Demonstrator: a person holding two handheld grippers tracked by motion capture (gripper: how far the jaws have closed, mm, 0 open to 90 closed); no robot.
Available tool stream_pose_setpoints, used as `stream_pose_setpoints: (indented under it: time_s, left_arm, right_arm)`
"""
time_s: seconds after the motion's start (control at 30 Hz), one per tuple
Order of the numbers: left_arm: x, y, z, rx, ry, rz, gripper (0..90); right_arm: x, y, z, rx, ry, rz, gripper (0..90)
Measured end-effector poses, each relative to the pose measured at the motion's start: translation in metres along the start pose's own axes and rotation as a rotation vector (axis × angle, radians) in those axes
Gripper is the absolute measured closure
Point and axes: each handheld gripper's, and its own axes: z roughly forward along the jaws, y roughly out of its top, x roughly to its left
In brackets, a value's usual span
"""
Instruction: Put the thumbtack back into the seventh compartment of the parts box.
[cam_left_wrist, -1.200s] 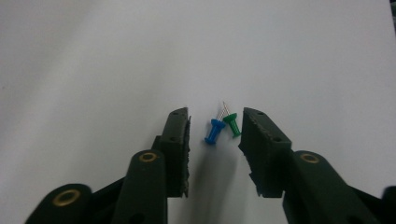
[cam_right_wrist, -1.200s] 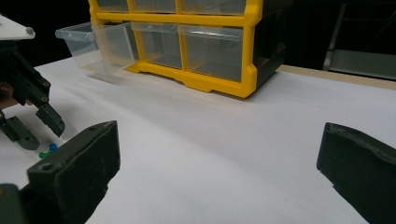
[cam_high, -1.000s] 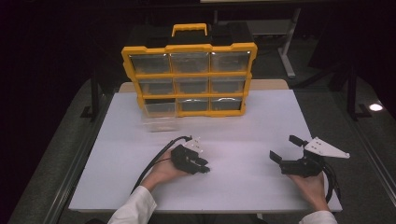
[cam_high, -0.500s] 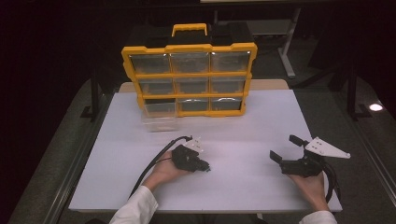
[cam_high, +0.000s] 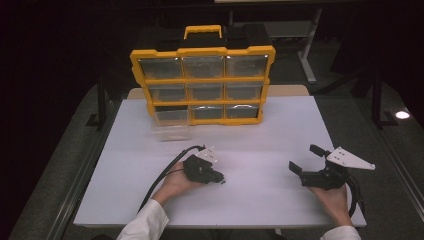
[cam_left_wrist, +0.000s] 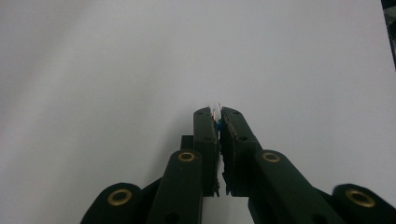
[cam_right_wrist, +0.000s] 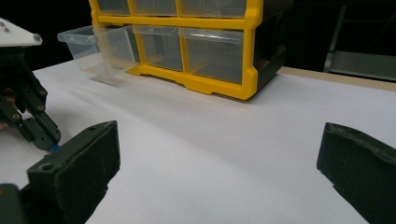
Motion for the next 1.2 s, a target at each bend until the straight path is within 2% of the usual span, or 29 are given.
stream_pose_setpoints:
  time_s: [0.23, 0.43, 0.6, 1.0, 1.2]
  left_arm:
    - [0.001, 0.0, -0.014, -0.012, 0.018, -0.005, 85.0]
    - [0.003, 0.001, -0.03, -0.067, 0.036, -0.018, 85.1]
    - [0.005, 0.002, -0.042, -0.078, 0.06, -0.026, 85.0]
    - [0.013, 0.001, -0.093, -0.119, 0.147, -0.049, 85.0]
    - [0.019, -0.002, -0.11, -0.146, 0.178, -0.068, 85.0]
  right_arm:
    - [0.0, 0.0, 0.0, -0.002, -0.006, -0.003, 0.0]
    - [0.0, 0.0, 0.001, 0.004, -0.006, -0.004, 0.0]
    - [0.0, -0.001, 0.001, 0.006, -0.007, -0.004, 0.0]
    - [0.0, -0.001, 0.002, 0.01, -0.004, -0.006, 0.0]
    - [0.0, -0.001, 0.002, 0.011, -0.007, -0.008, 0.0]
